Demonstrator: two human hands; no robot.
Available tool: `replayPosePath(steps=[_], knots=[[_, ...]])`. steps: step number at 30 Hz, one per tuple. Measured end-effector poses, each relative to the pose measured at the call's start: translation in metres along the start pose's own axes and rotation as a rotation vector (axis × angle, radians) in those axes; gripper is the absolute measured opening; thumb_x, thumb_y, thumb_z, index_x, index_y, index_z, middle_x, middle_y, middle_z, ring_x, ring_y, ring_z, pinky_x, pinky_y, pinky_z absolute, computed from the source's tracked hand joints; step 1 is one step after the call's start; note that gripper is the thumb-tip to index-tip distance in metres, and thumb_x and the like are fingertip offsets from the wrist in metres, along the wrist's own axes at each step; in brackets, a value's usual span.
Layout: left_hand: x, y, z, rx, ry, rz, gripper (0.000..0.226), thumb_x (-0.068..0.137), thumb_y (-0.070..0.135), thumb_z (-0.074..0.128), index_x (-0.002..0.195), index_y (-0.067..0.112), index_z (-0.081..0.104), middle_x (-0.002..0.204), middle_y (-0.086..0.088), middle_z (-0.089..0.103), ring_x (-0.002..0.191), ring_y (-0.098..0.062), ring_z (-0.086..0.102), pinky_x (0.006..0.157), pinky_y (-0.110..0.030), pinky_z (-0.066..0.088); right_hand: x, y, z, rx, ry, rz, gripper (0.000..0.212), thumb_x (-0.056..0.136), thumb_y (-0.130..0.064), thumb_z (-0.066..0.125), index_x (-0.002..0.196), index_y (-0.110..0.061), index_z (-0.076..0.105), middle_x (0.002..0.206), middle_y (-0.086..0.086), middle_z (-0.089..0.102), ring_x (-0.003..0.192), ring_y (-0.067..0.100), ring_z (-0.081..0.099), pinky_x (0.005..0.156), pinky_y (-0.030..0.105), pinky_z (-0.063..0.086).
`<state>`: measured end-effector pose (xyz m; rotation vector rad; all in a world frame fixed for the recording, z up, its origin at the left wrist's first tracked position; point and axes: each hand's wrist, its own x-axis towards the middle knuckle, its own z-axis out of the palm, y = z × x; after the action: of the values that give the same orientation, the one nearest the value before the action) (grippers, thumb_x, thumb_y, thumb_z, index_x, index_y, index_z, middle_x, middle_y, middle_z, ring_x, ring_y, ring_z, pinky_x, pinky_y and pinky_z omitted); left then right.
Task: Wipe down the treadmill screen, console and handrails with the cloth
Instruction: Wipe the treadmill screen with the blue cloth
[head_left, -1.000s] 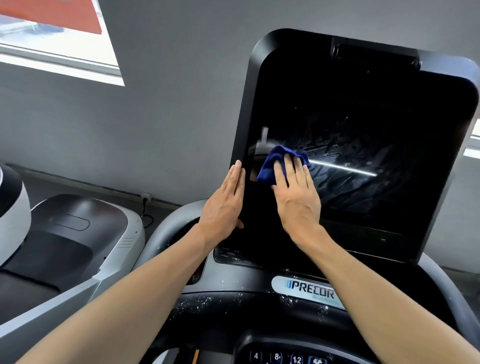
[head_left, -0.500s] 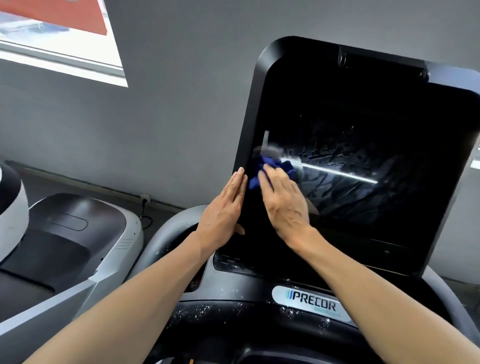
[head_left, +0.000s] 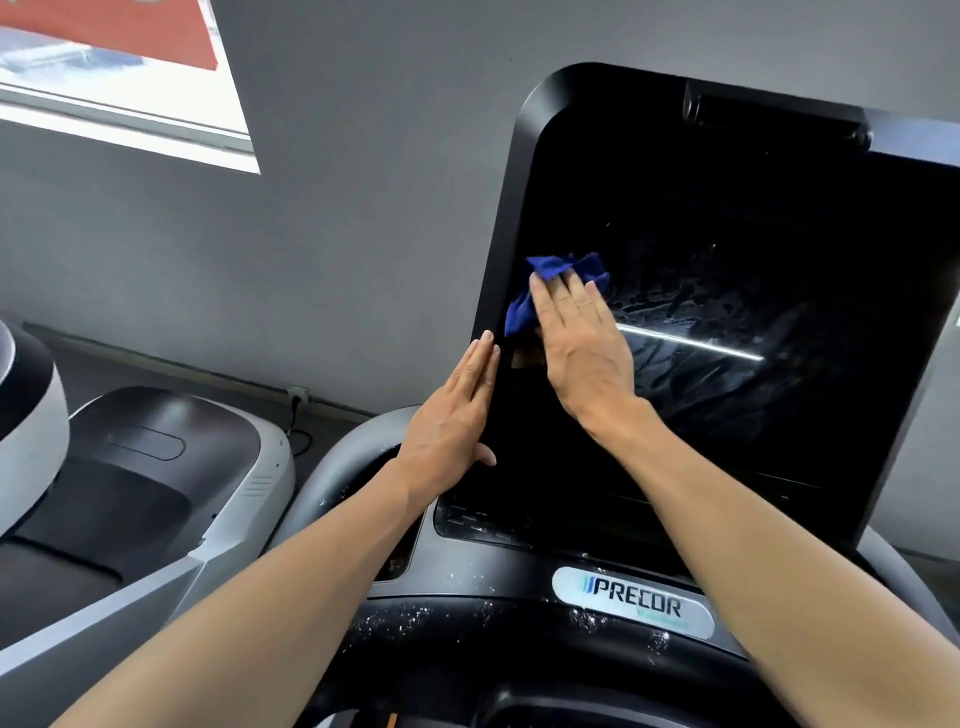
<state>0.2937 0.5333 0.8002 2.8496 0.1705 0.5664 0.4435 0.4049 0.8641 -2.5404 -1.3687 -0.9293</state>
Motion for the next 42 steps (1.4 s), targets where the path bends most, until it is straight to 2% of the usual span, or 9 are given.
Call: replayPosePath(steps=[6,11,16,21,27,29,32,36,42], knots=[[-0.001,-0.003,0.003,-0.036,0.024,0.008,0.137,0.061,0.044,0.091,0.159,-0.002,0.007,0.169,-0.014,-0.008,0.157,-0.022,-0.006,0.122,-0.023,0.006,-0.031,-0.017,0.008,0.102,-0.04,-0.086,0.06,0.094,-0.007,0.041,0.153,-0.003,0.032,0.156,0.015,0.039,0.148,0.027,0.03,0.123,0.041,0.021],[-0.001,-0.001,0.0,-0.022,-0.005,0.007,0.144,0.051,0.04,0.094,0.159,-0.003,0.008,0.167,-0.011,-0.012,0.156,-0.023,-0.006,0.121,-0.024,0.005,0.008,-0.02,0.001,0.228,-0.002,0.099,0.063,0.094,-0.004,0.043,0.155,-0.007,0.029,0.161,0.009,0.033,0.151,0.022,0.022,0.125,0.037,0.015],[-0.002,-0.003,0.0,-0.042,-0.007,-0.008,0.134,0.057,0.037,0.094,0.157,-0.006,0.016,0.168,-0.012,-0.011,0.156,-0.02,-0.008,0.12,-0.023,0.012,-0.03,-0.029,0.015,0.227,-0.021,-0.04,0.063,0.092,-0.003,0.053,0.153,-0.004,0.034,0.156,0.013,0.04,0.146,0.027,0.034,0.123,0.038,0.023],[-0.002,0.0,-0.003,-0.04,-0.038,-0.005,0.147,0.053,0.042,0.094,0.16,0.003,0.001,0.167,-0.007,-0.018,0.157,-0.02,-0.009,0.119,-0.017,-0.001,0.019,-0.024,-0.005,0.279,0.048,0.233,0.071,0.091,0.0,0.053,0.156,-0.003,0.024,0.158,0.017,0.034,0.145,0.032,0.034,0.121,0.031,0.017],[-0.004,-0.002,-0.004,0.0,-0.018,0.021,0.136,0.062,0.051,0.087,0.159,-0.003,0.008,0.168,-0.013,-0.013,0.157,-0.022,-0.009,0.122,-0.024,0.01,-0.014,-0.004,-0.003,0.151,0.06,-0.017,0.062,0.083,-0.005,0.069,0.141,0.003,0.049,0.141,0.022,0.055,0.13,0.033,0.053,0.115,0.036,0.031],[-0.002,0.0,-0.008,0.05,-0.027,0.013,0.14,0.055,0.048,0.09,0.159,-0.003,0.011,0.169,-0.016,-0.003,0.157,-0.026,0.0,0.123,-0.025,0.007,0.009,0.018,-0.009,0.185,0.061,0.079,0.061,0.092,-0.011,0.057,0.149,-0.002,0.039,0.15,0.021,0.045,0.14,0.034,0.042,0.12,0.041,0.029],[0.009,0.004,-0.016,0.046,0.012,-0.028,0.139,0.044,0.048,0.097,0.152,-0.007,0.03,0.163,-0.022,0.026,0.15,-0.031,0.031,0.121,-0.034,0.028,-0.004,0.014,-0.006,0.134,0.059,0.141,0.054,0.1,-0.014,0.044,0.153,-0.008,0.036,0.158,0.014,0.035,0.149,0.029,0.026,0.124,0.04,0.02],[0.044,0.007,-0.042,-0.041,0.051,-0.05,0.149,0.053,0.043,0.097,0.16,0.002,0.001,0.17,-0.01,-0.003,0.157,-0.021,0.006,0.119,-0.029,0.028,-0.03,0.025,0.001,0.102,-0.039,-0.095,0.055,0.096,-0.009,0.054,0.149,-0.006,0.043,0.154,0.014,0.042,0.146,0.029,0.034,0.121,0.044,0.028],[0.065,0.01,-0.052,0.025,-0.048,0.005,0.155,0.054,0.046,0.096,0.158,0.003,-0.011,0.167,-0.01,-0.023,0.156,-0.018,-0.011,0.119,-0.023,0.021,-0.019,0.024,-0.011,0.156,0.037,0.192,0.054,0.098,-0.007,0.042,0.152,-0.009,0.038,0.159,0.008,0.036,0.15,0.025,0.025,0.121,0.04,0.026]])
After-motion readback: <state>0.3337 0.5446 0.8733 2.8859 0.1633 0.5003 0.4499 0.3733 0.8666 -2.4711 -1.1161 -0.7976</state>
